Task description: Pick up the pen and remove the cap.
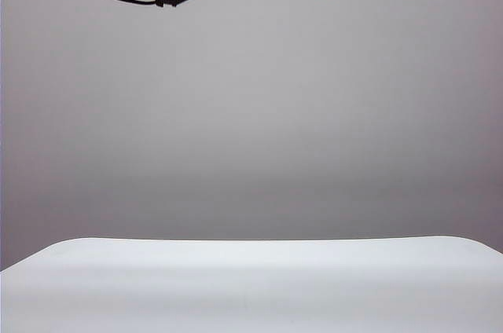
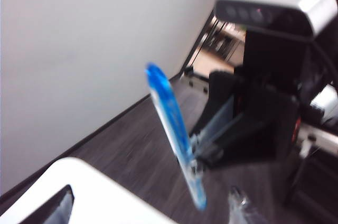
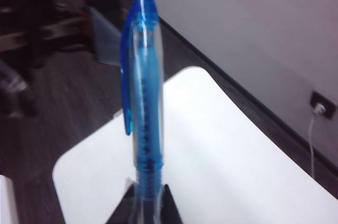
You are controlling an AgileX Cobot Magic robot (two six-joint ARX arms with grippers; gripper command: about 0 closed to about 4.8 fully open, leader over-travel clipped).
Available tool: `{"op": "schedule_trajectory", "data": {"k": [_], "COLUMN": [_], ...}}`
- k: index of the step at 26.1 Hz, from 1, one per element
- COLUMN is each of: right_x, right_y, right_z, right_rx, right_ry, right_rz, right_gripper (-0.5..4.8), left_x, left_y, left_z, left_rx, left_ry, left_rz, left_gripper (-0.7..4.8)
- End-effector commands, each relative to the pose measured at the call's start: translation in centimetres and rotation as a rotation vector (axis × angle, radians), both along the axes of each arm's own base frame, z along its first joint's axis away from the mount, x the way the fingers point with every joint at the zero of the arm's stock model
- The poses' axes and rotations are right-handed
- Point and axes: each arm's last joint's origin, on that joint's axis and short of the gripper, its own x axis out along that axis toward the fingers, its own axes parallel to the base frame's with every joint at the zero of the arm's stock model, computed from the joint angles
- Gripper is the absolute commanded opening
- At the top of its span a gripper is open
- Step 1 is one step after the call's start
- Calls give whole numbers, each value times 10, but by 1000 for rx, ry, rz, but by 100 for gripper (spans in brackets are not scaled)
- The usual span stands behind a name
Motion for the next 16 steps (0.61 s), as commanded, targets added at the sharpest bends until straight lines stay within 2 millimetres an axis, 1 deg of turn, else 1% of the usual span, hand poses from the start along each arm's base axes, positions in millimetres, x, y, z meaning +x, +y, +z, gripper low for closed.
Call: {"op": "schedule_trajectory", "data": {"k": [1, 5, 6, 8, 9, 10, 12, 13, 16], "right_x": [-8, -12, -12, -14, -16, -16, -17, -17, -17], "right_y": [5, 16, 17, 21, 25, 25, 27, 27, 26], "right_z": [8, 10, 10, 11, 12, 12, 11, 11, 11], "right_rx": [51, 71, 74, 78, 81, 82, 78, 78, 75], "right_ry": [-8, -12, -17, -27, -31, -33, -24, -23, -18], "right_rz": [71, 110, 114, 129, 145, 145, 149, 149, 149], "right_gripper": [-6, -6, -5, -6, -6, -6, -6, -6, -6], "left_x": [-6, -14, -15, -16, -17, -15, -13, -13, -12], "left_y": [0, -11, -11, -15, -21, -21, -24, -24, -23], "left_z": [20, 29, 30, 30, 26, 24, 19, 19, 20], "left_rx": [-109, -155, -162, -164, -159, -158, -151, -151, -154], "left_ry": [-40, -85, -85, -76, -61, -49, -26, -25, -29], "left_rz": [-66, -125, -131, -141, -154, -145, -141, -140, -129], "left_gripper": [373, 371, 371, 362, 362, 357, 231, 190, 107]}}
